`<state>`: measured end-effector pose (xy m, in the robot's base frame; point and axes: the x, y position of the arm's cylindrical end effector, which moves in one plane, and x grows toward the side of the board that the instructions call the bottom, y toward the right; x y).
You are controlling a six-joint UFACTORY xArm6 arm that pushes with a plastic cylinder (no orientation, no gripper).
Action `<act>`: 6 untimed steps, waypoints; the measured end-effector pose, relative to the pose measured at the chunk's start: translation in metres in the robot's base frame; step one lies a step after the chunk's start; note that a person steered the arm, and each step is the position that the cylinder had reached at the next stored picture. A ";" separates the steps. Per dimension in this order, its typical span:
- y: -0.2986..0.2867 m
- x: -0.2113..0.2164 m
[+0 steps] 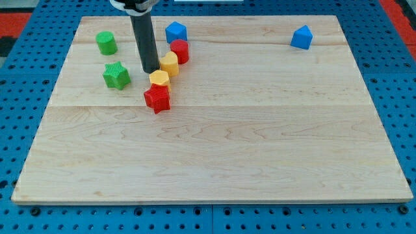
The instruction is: Slightly move the red star to the right
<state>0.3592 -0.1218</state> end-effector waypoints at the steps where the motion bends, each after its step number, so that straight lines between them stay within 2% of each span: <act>1: -0.052 0.036; 3: -0.040 0.071; 6: 0.006 0.071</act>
